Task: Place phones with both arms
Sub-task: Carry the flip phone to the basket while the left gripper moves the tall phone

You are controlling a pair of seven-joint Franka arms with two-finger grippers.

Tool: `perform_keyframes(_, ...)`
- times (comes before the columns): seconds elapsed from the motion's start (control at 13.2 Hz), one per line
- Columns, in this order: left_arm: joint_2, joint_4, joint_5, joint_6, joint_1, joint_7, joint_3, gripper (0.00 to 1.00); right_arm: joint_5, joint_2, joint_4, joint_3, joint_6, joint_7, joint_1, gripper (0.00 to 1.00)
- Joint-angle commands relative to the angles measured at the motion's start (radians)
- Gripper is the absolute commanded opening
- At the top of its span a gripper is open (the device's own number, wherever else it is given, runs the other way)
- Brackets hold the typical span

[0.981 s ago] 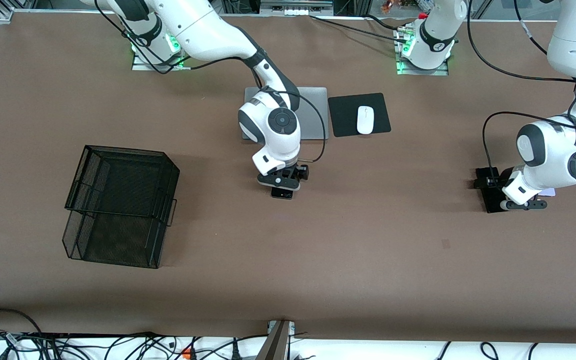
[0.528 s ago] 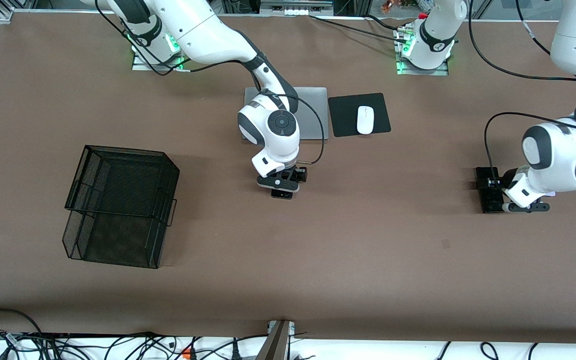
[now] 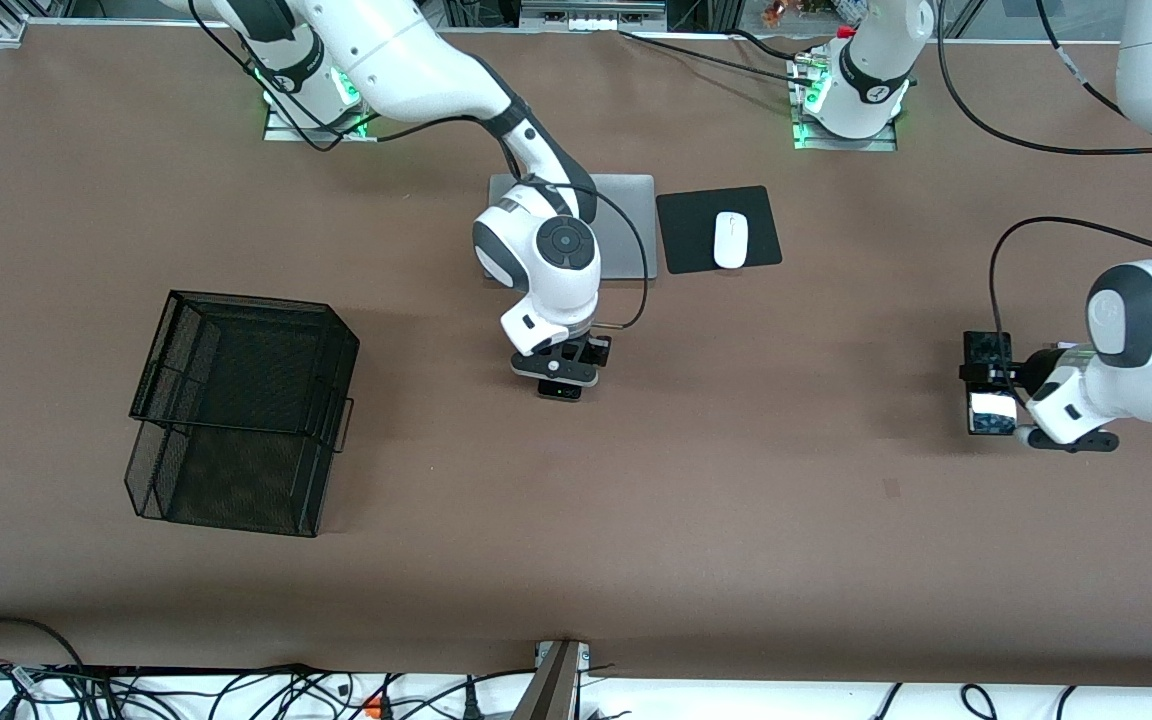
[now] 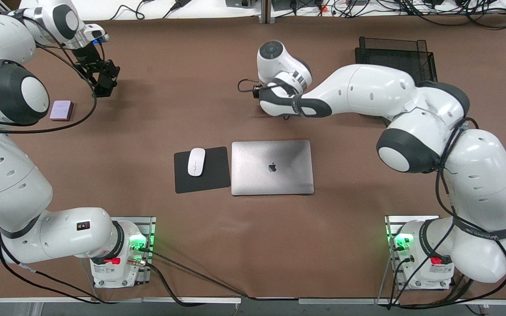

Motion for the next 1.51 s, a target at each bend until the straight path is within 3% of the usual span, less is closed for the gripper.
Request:
perform_keyframes(0.0, -0.003, 0.07, -0.022, -0.132, -0.03, -0.019, -0.061, 0.19, 0.004, -0.184, -0.025, 0.007, -0.224, -0.072, -0.057, 0.19)
perform_keyframes(0.15, -0.003, 0.092, -0.024, -0.145, -0.038, -0.028, -0.134, 0.27, 0.068, -0.278, -0.03, 0.003, -0.367, -0.188, -0.111, 0.19)
perform_keyframes(0.3, -0.003, 0.092, -0.021, -0.137, -0.05, -0.139, -0.24, 0.26, 0.093, -0.355, -0.044, -0.037, -0.472, -0.309, -0.16, 0.19)
perform_keyframes(0.45, 0.025, 0.092, -0.022, -0.067, -0.133, -0.226, -0.302, 0.26, 0.093, -0.44, -0.128, -0.141, -0.509, -0.465, -0.167, 0.19)
perform_keyframes(0.68, 0.1, 0.087, -0.014, 0.148, -0.364, -0.507, -0.303, 0.25, 0.093, -0.54, -0.263, -0.317, -0.492, -0.714, -0.167, 0.19)
perform_keyframes(0.91, 0.198, 0.087, -0.011, 0.454, -0.542, -0.707, -0.3, 0.25, 0.116, -0.562, -0.303, -0.486, -0.478, -0.939, -0.167, 0.19)
perform_keyframes(1.06, 0.25, 0.087, -0.008, 0.565, -0.645, -0.854, -0.276, 0.27, 0.138, -0.562, -0.355, -0.566, -0.408, -1.067, -0.168, 0.19)
perform_keyframes(1.13, 0.264, 0.087, -0.008, 0.599, -0.688, -0.876, -0.255, 0.35, 0.156, -0.561, -0.398, -0.588, -0.353, -1.102, -0.176, 0.19)
perform_keyframes(1.21, 0.27, 0.087, -0.008, 0.614, -0.713, -0.878, -0.232, 0.91, 0.176, -0.551, -0.433, -0.592, -0.309, -1.119, -0.194, 0.19)
perform_keyframes(1.28, 0.264, 0.087, -0.008, 0.615, -0.712, -0.881, -0.23, 1.0, 0.187, -0.535, -0.462, -0.592, -0.264, -1.126, -0.215, 0.19)
perform_keyframes(1.43, 0.208, 0.08, -0.008, 0.54, -0.677, -0.881, -0.219, 1.0, 0.21, -0.487, -0.498, -0.591, -0.21, -1.133, -0.225, 0.21)
